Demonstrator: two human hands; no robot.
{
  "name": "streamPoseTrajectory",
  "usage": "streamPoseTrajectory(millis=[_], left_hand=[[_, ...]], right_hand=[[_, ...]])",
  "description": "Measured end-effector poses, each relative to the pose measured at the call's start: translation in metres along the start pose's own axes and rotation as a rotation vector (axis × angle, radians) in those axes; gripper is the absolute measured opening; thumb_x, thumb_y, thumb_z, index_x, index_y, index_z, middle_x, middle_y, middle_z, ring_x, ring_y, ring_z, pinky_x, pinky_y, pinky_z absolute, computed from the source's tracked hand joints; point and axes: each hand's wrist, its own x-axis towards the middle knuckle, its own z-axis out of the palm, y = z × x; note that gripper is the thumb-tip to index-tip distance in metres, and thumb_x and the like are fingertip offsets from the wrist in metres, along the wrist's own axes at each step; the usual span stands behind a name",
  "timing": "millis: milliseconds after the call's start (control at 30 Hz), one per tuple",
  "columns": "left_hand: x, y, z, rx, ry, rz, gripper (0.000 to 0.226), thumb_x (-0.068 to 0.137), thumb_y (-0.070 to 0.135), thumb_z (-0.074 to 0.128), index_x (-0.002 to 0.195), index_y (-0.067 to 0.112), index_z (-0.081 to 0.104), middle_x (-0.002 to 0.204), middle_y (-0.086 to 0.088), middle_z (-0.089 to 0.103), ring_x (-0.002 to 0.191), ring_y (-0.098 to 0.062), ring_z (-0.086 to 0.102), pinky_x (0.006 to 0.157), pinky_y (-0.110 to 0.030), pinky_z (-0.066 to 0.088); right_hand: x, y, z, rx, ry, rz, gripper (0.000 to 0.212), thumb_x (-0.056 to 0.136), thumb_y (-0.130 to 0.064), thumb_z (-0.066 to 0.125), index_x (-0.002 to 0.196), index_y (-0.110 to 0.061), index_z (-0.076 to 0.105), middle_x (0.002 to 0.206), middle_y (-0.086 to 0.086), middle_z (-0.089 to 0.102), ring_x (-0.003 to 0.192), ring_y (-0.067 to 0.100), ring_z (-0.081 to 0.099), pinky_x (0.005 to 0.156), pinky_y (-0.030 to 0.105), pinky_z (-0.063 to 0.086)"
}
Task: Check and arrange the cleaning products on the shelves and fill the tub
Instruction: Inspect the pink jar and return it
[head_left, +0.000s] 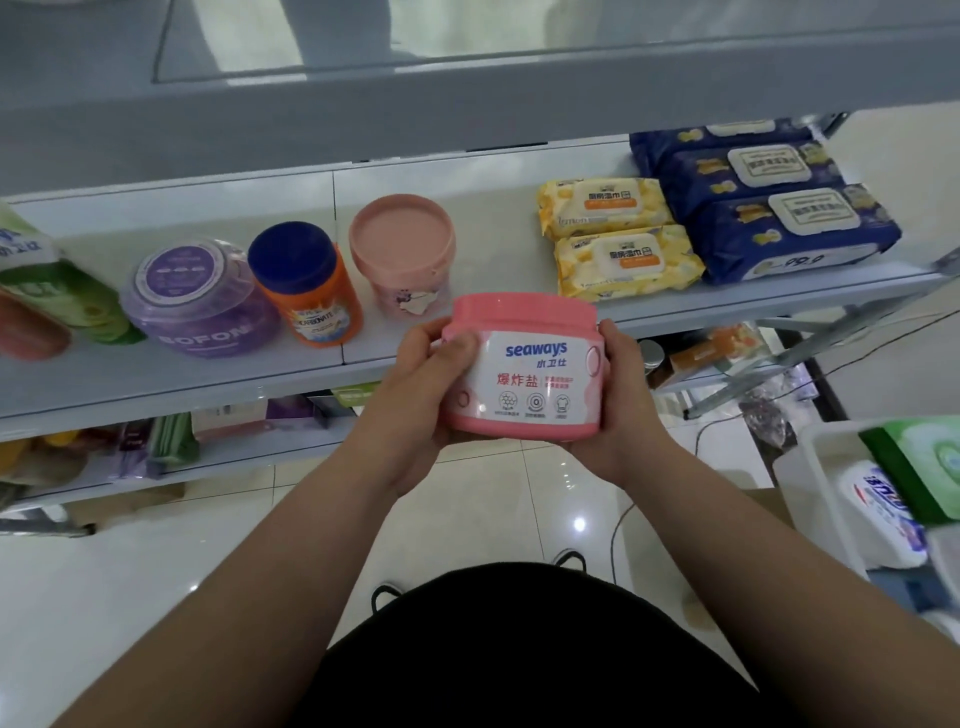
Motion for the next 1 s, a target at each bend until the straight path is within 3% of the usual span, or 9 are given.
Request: streamPoseTrajectory(millis=[133,233,500,600,700,767,833,900,1000], left_hand=[[0.005,0.005,0.021,0.052,-0.002,0.032,0.048,0.093,0.040,0.059,0.137,0.023,0.049,0.125,-0.007,0.070,0.110,-0.030,0.071,0.079,-0.057,0.061],[0.009,0.010,0.029,0.056,0.028,0.045,0.031,0.105,0.034,0.050,0.135,0.025,0.052,0.119,-0.004,0.073,0.107,-0.028,0.072,0.076,-0.054,0.062],[0.014,0.021,0.040,0.068,0.061,0.055,0.031,0.104,0.039,0.050,0.130,0.027,0.059,0.115,-0.004,0.075,0.107,-0.035,0.072,0.079,-0.060,0.059],[0.014,0.019,0.038,0.064,0.055,0.074,0.073,0.076,0.059,0.071,0.137,0.023,0.054,0.125,-0.010,0.071,0.112,-0.037,0.069,0.086,-0.063,0.056],[0.010,0.022,0.028,-0.145,0.024,-0.019,0.075,0.082,0.070,0.061,0.137,0.019,0.059,0.127,-0.014,0.070,0.113,-0.041,0.067,0.079,-0.056,0.057],[0.008,0.020,0.021,-0.279,-0.007,-0.116,0.074,0.084,0.079,0.044,0.129,0.024,0.064,0.128,-0.013,0.070,0.116,-0.042,0.064,0.077,-0.054,0.057],[0.003,0.016,0.019,-0.351,-0.054,-0.206,0.075,0.083,0.083,0.036,0.121,0.027,0.068,0.124,-0.011,0.072,0.107,-0.041,0.068,0.068,-0.050,0.061],[-0.001,0.013,0.021,-0.376,-0.088,-0.280,0.071,0.083,0.083,0.039,0.116,0.028,0.069,0.116,-0.011,0.074,0.093,-0.040,0.071,0.058,-0.049,0.062],[-0.002,0.016,0.020,-0.234,-0.081,-0.271,0.063,0.082,0.078,0.043,0.117,0.032,0.067,0.111,-0.007,0.077,0.087,-0.039,0.075,0.057,-0.052,0.062]], right_hand=[[0.004,-0.019,-0.011,0.011,-0.044,-0.054,0.051,0.102,-0.057,0.034,0.112,-0.023,0.071,0.108,0.008,0.078,0.094,0.025,0.076,0.075,0.040,0.059],[0.007,-0.030,-0.012,-0.003,-0.048,-0.071,0.050,0.104,-0.056,0.033,0.112,-0.023,0.070,0.107,0.007,0.078,0.093,0.024,0.077,0.075,0.040,0.060],[0.012,-0.045,-0.013,-0.175,-0.104,-0.215,0.038,0.104,-0.055,0.038,0.109,-0.031,0.066,0.096,-0.006,0.080,0.089,0.014,0.077,0.083,0.044,0.062],[0.013,-0.044,-0.012,-0.254,-0.084,-0.291,0.038,0.104,-0.055,0.042,0.120,-0.030,0.065,0.107,-0.003,0.078,0.100,0.018,0.075,0.079,0.041,0.062],[0.014,-0.048,-0.011,-0.248,-0.099,-0.350,0.024,0.106,-0.045,0.048,0.110,-0.035,0.070,0.093,-0.001,0.067,0.093,0.030,0.065,0.067,0.039,0.057],[0.016,-0.050,-0.007,-0.188,-0.193,-0.361,0.018,0.096,-0.050,0.063,0.103,-0.038,0.074,0.093,0.004,0.060,0.097,0.032,0.053,0.077,0.043,0.053],[0.013,-0.044,0.001,-0.126,-0.231,-0.326,0.035,0.088,-0.061,0.065,0.104,-0.034,0.078,0.106,0.008,0.070,0.103,0.032,0.065,0.091,0.047,0.057],[0.010,-0.032,0.007,0.035,-0.236,-0.229,0.049,0.084,-0.066,0.061,0.098,-0.025,0.084,0.107,0.008,0.077,0.100,0.024,0.074,0.085,0.041,0.062],[0.005,-0.020,0.007,0.213,-0.168,-0.132,0.046,0.089,-0.054,0.053,0.088,-0.020,0.084,0.097,0.007,0.078,0.086,0.023,0.076,0.071,0.037,0.063]])
